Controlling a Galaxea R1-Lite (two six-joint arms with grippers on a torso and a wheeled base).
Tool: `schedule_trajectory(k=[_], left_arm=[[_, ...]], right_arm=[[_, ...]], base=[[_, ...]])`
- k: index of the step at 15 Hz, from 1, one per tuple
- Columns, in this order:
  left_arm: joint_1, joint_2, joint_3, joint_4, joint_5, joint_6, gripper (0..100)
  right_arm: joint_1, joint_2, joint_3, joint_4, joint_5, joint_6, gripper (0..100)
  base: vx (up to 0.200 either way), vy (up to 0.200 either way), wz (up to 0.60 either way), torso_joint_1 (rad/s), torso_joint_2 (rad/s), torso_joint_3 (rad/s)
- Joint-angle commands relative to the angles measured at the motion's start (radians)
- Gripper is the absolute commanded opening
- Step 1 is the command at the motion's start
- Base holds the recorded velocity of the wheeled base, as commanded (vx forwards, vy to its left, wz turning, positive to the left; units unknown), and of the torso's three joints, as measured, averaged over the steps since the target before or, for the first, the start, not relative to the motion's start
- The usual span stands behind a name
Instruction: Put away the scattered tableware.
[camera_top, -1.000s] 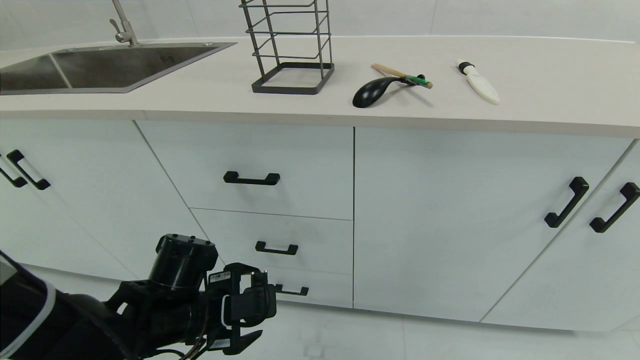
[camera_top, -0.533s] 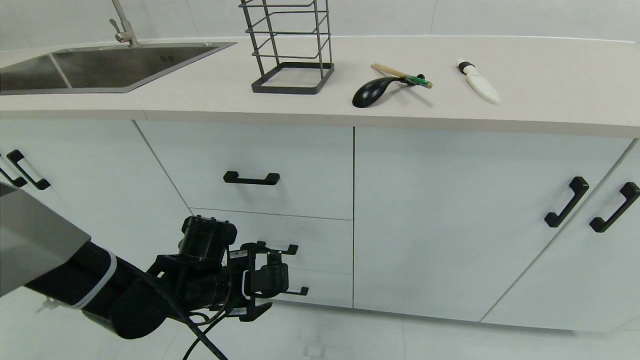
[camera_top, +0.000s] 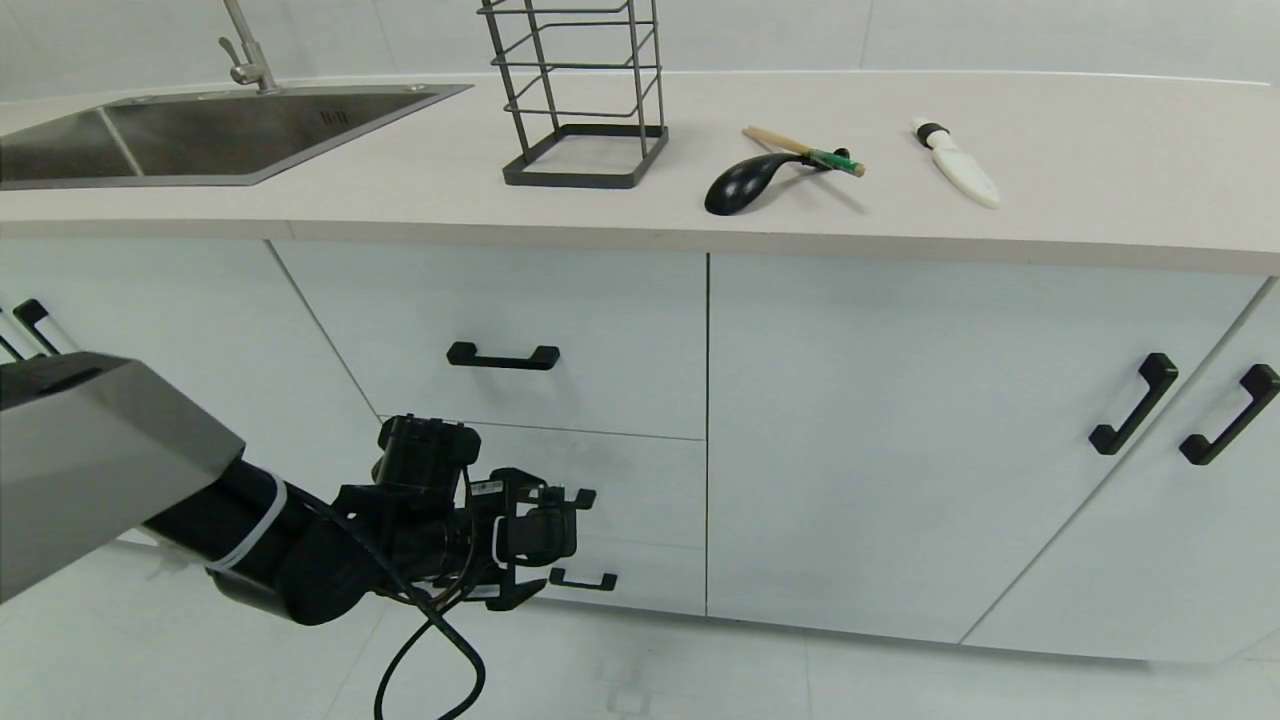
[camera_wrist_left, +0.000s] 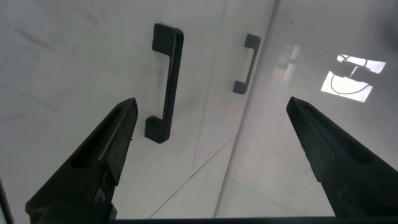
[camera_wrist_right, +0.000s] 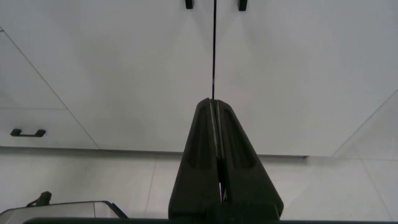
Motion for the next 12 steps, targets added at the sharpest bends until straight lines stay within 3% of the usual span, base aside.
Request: schedule_trajectory(k=[1, 12], left_arm=[[0.001, 0.045, -0.019, -0.004, 0.0, 0.001, 100], [0.001, 0.128, -0.081, -0.038, 0.001, -0.002, 100]], right_arm=[[0.0, 0.0, 0.0, -0.001, 0.0, 0.0, 0], [0.0, 0.0, 0.0, -0.001, 0.0, 0.0, 0]], base=[[0.0, 0.0, 0.0, 0.0, 0.0, 0.0], [0.0, 0.0, 0.0, 0.0, 0.0, 0.0]])
